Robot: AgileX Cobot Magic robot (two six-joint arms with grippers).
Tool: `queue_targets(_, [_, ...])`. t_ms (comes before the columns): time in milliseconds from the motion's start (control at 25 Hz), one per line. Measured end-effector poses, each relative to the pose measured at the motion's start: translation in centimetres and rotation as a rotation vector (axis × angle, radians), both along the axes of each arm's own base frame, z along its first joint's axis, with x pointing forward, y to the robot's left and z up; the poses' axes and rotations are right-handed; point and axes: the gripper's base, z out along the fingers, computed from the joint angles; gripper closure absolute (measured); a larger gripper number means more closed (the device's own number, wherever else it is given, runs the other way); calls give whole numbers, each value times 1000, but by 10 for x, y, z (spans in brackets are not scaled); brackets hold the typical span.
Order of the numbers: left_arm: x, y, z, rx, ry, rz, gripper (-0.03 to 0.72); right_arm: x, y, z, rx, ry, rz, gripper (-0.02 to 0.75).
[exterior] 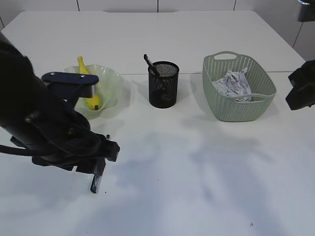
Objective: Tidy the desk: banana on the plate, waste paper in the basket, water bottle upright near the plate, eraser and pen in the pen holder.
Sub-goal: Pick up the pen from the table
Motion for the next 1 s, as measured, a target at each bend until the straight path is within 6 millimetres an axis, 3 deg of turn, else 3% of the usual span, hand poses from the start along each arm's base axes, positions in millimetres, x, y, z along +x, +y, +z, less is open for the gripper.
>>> queue_targets(440, [24, -16, -54, 44, 4, 103, 291, 0, 0, 0, -1, -1, 1, 502])
queue_targets(1000, [36, -14, -74, 58, 10, 209, 291, 0, 0, 0, -2, 0, 3, 502])
